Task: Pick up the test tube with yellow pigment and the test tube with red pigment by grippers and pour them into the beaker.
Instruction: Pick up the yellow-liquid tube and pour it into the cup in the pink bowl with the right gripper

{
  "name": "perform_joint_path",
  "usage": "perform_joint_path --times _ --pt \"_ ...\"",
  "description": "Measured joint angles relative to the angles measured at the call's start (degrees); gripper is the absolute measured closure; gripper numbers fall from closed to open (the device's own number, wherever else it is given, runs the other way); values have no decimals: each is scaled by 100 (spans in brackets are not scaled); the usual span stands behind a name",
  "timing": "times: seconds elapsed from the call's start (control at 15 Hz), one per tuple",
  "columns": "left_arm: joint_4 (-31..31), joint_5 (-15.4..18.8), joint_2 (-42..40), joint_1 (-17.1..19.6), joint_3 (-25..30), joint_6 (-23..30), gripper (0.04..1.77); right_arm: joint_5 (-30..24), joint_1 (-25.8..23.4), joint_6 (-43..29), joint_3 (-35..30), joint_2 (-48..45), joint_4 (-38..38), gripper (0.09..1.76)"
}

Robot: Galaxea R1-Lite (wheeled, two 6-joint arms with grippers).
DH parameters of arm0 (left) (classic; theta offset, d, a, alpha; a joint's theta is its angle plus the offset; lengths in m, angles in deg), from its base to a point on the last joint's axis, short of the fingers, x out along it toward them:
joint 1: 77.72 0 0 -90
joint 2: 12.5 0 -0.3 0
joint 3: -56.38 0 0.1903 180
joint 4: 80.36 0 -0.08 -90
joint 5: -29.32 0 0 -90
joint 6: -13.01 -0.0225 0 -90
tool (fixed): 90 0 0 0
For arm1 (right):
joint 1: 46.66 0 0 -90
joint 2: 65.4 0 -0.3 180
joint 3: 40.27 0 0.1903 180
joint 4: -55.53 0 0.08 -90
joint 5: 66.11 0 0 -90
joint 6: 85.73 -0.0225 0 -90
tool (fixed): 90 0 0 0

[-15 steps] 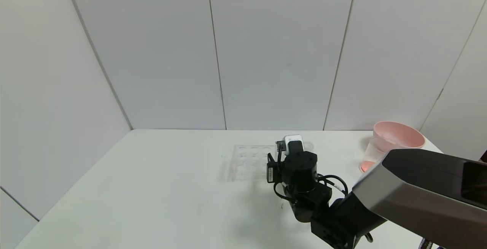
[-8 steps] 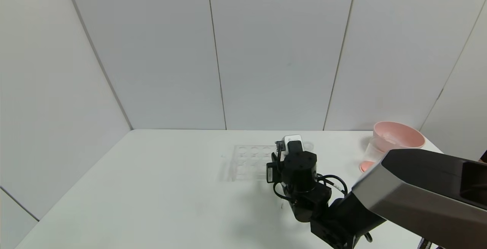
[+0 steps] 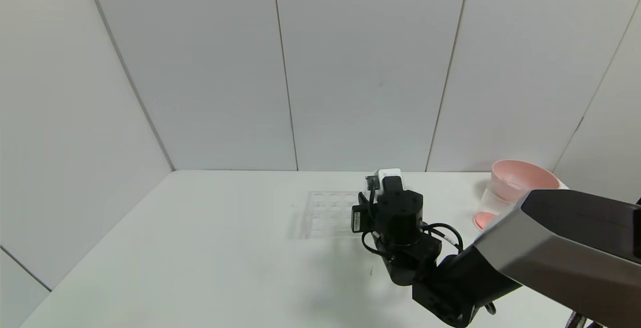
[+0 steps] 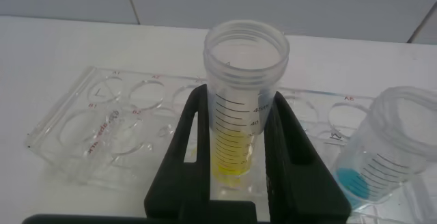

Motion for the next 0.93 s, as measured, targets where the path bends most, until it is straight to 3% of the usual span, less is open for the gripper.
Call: perform_joint_path --times 0.67,0.93 --pt "0 2 0 0 0 0 5 -301 -33 312 55 -1041 -11 133" --pt "0 2 0 0 0 0 5 -361 -286 1230 -358 -1783 -16 133"
